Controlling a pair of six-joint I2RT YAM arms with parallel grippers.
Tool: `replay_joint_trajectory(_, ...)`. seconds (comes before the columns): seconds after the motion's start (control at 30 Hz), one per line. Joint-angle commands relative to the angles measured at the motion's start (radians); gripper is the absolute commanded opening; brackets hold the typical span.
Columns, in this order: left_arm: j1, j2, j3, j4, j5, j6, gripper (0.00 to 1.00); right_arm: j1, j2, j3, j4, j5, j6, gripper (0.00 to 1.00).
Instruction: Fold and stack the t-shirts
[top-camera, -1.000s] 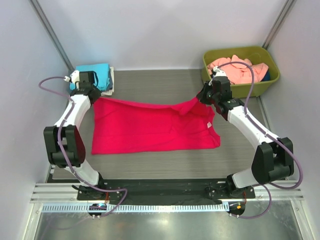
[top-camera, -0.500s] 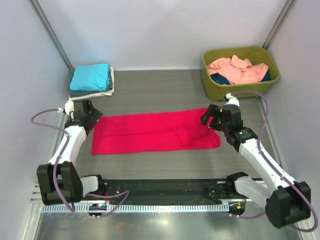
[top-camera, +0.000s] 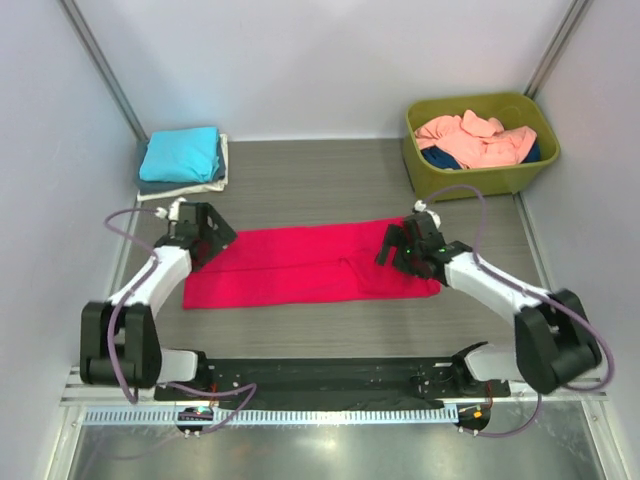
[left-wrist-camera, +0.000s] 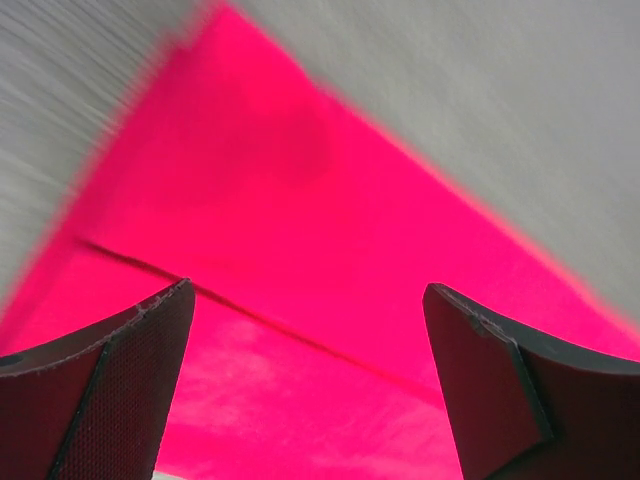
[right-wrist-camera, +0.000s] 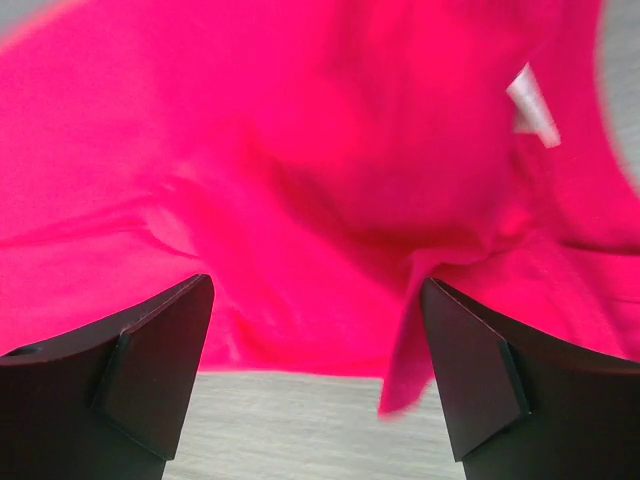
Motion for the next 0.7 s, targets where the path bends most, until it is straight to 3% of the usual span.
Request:
replay_joint_trajectory(0.0, -0.094, 0.128, 0.025, 0.035, 0.075, 0.048, 0.96, 0.017, 0.131, 0.058, 0.027, 0.0, 0.063, 0.91)
replay_joint_trajectory(0.13, -0.122, 0.28, 0.028, 0.035, 0.123, 0.059, 0.95, 0.017, 0.324, 0.118, 0.046, 0.009, 0.059, 0.91)
replay_joint_trajectory(0.27, -0.162, 0.274, -0.028, 0.046, 0.169, 0.029, 0.91, -0.014, 0.542, 0.314, 0.014, -0.029, -0.064, 0.92)
replay_joint_trajectory(0.3, -0.177, 0.256, -0.068, 0.047, 0.166, 0.016, 0.91, -0.027, 0.602, 0.438, -0.049, -0.051, -0.099, 0.92)
replay_joint_trajectory(0.47, -0.298, 0.102, -0.232, 0.069, 0.259, -0.132, 0.91, -0.058, 0.943, 0.797, -0.167, -0.069, -0.147, 0.92)
replay_joint_trajectory(0.53, -0.372, -0.017, -0.346, 0.087, 0.264, -0.216, 0.91, -0.054, 1.048, 1.024, -0.258, -0.139, -0.157, 0.9)
replay_joint_trajectory(0.57, -0.457, -0.065, -0.428, 0.095, 0.263, -0.265, 0.91, -0.045, 1.094, 1.183, -0.287, -0.147, -0.165, 0.9)
replay_joint_trajectory(0.63, -0.551, -0.218, -0.505, 0.132, 0.255, -0.437, 0.91, -0.035, 1.237, 1.346, -0.374, -0.158, -0.182, 0.9)
replay_joint_trajectory(0.67, -0.65, -0.267, -0.536, 0.136, 0.244, -0.491, 0.91, -0.028, 1.277, 1.421, -0.394, -0.163, -0.185, 0.9)
